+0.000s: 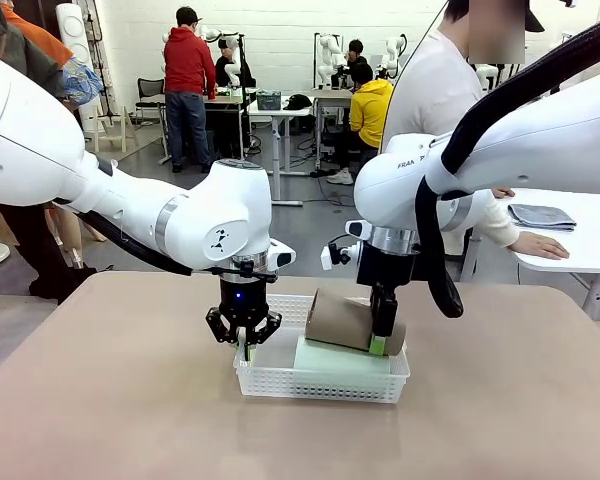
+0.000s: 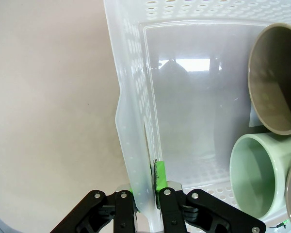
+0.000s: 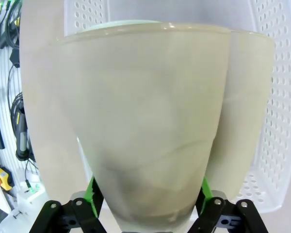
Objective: Clean and organize the cups into the basket.
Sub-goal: Pick up the Reusable plastic cup from the right side of the table and stack it inside the Organizing basket in the center of the table.
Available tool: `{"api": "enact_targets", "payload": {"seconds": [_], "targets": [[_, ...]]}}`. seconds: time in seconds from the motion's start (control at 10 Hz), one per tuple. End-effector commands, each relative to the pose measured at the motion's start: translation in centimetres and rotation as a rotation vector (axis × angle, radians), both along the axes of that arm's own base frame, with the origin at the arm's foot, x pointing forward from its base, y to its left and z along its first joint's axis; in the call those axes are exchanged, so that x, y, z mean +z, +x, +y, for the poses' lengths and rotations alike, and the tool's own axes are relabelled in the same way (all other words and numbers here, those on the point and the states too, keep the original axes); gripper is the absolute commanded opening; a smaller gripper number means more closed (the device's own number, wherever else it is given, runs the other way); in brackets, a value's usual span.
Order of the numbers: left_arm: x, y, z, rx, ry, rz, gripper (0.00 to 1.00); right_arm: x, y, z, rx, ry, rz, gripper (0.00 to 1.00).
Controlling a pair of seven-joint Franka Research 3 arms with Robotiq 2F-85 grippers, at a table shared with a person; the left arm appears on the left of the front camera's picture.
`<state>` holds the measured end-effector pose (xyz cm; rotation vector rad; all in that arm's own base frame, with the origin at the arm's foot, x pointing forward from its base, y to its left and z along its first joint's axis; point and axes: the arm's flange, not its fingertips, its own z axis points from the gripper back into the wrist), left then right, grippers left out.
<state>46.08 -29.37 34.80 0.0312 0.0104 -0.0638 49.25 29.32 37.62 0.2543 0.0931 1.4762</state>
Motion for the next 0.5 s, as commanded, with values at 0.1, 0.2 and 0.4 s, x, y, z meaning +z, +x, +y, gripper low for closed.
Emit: {"api": "enact_targets", "payload": {"seconds": [0.1,0.2,0.4], "targets": [[0.0,-0.2,-0.1,-0.005,0.001,0.001,0.00,0.9,0.4,-0.1,-0.010,-0.002,-0.005,1.00],[0.0,-0.2,-0.1,-0.005,0.001,0.001,0.00,1.5,0.3,-0.3,-0.012,0.021,-0.011,1.00],[0.0,-0.2,-0.1,-0.005,0.001,0.001,0.00,3.6,-0.2,-1.2,0.008,0.100,-0.029,1.00]]}}
